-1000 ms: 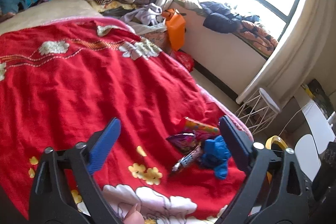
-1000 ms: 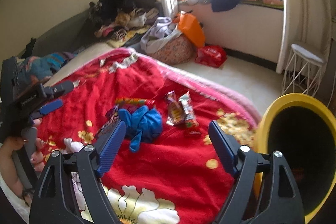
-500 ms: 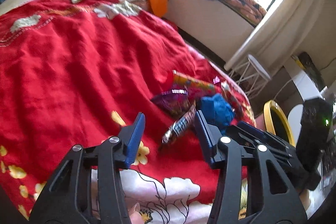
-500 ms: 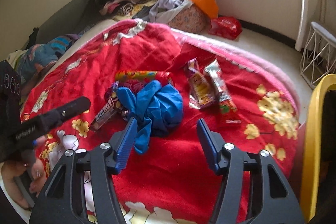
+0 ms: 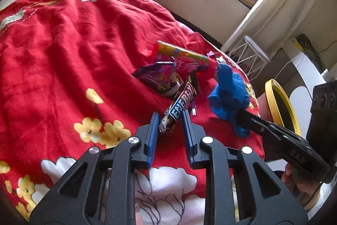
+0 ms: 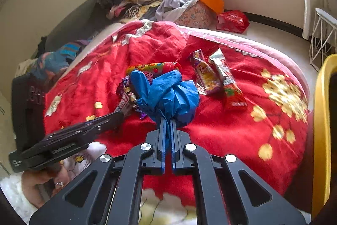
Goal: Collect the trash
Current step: 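Grasp the brown candy bar wrapper with the left gripper while the right grasps the blue bag, then carry the candy bar wrapper and blue bag in both grippers over the yellow bin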
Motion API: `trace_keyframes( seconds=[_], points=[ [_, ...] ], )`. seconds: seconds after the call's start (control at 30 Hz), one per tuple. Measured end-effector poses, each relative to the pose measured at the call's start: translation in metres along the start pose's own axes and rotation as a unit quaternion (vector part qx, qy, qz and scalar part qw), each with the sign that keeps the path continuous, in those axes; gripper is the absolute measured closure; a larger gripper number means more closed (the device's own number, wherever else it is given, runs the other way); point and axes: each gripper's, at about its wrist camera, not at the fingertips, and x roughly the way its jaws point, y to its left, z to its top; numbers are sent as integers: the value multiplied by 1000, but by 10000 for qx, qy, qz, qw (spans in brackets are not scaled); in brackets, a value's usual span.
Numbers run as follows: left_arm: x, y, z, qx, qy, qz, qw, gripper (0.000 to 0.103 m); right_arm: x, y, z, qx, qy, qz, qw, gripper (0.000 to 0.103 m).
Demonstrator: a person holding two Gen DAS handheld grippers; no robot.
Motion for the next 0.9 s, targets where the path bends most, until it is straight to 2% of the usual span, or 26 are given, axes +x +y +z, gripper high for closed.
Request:
trace_keyframes(
  seconds=[0.3, 0.6, 0.9],
  points=[
    [-18, -15, 7, 146, -248, -127, 9995, 89, -33, -5, -12, -56, -223, -87, 9997, 99],
    [-37, -32, 19, 206, -503, -319, 9980, 90, -57, -1, -8, -160, -496, -155, 9985, 99],
    [-46, -51, 20, 352, -590, -517, 9963, 90, -80, -3, -6, -160, -764, -261, 9966, 99]
  ],
)
